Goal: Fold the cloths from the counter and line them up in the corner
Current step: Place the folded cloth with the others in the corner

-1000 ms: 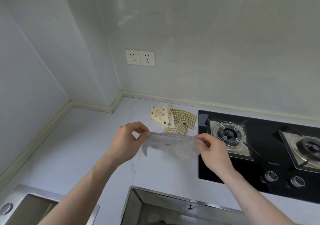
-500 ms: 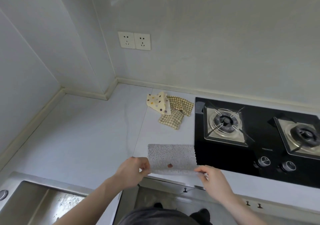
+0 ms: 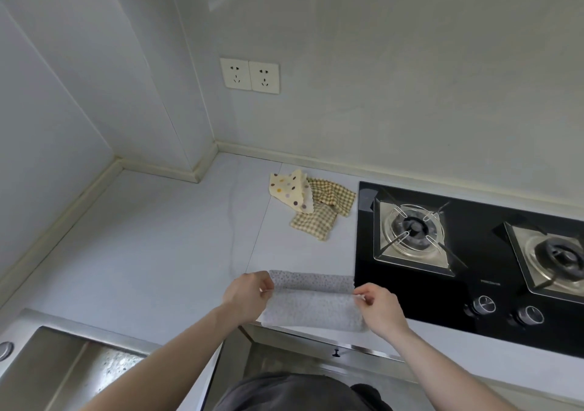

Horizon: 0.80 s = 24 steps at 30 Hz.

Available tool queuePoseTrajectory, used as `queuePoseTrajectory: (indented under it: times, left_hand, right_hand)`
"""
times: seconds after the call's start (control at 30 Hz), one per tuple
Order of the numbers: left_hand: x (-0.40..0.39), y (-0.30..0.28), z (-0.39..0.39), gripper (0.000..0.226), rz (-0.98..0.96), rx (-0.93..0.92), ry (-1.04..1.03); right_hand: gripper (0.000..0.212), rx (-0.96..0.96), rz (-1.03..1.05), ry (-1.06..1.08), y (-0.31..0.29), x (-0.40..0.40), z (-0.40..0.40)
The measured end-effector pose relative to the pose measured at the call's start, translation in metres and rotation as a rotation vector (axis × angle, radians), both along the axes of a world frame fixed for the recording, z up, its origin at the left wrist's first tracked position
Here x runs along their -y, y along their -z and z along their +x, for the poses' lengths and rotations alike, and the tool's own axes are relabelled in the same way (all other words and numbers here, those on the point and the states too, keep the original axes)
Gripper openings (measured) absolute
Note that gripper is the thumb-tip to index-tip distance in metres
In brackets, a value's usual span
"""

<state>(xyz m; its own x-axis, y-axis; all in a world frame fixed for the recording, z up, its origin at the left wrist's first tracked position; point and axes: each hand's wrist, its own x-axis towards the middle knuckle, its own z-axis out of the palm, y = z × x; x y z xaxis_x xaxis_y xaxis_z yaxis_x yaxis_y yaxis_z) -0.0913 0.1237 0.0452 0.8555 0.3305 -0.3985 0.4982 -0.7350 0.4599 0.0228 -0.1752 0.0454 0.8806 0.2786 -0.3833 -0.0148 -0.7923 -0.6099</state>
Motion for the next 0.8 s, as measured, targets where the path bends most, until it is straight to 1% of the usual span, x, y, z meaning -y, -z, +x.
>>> queuePoseTrajectory:
  times: [0.17, 0.23, 0.3, 0.37, 0.47, 0.57, 0.7, 0.8]
  left_hand:
    - [-0.008, 0.008, 0.027, 0.013, -0.022, 0.018, -0.042]
    - [-0.008, 0.013, 0.032, 0.021, -0.028, 0.044, -0.098]
    - [-0.004, 0.018, 0.028, 0.035, -0.009, 0.065, -0.149]
    - [0.002, 0.028, 0.018, 0.042, 0.001, 0.062, -0.135]
    - [0.01, 0.044, 0.0, 0.043, -0.026, 0.013, -0.073]
    - [0.008, 0.053, -0.005, 0.046, -0.049, -0.037, -0.086]
    - [0.001, 0.053, 0.006, 0.051, -0.034, -0.077, -0.062]
    - [-0.001, 0.055, 0.016, 0.047, -0.037, -0.094, -0.075]
  right_hand:
    - [0.011, -0.014, 0.006, 0.072, 0.004, -0.019, 0.022]
    - [0.015, 0.008, 0.033, 0.142, 0.005, -0.024, 0.027]
    - [0.022, 0.039, 0.069, 0.21, 0.007, -0.025, 0.026]
    - [0.029, 0.049, 0.065, 0.224, 0.016, -0.021, 0.02]
    - [0.035, 0.011, 0.025, 0.199, 0.036, -0.008, 0.004]
    - [0.038, -0.03, -0.003, 0.219, 0.047, -0.003, -0.001]
    - [0.042, -0.06, -0.05, 0.244, 0.046, -0.012, 0.005]
    - [0.043, -0.113, -0.092, 0.24, 0.044, -0.02, 0.005]
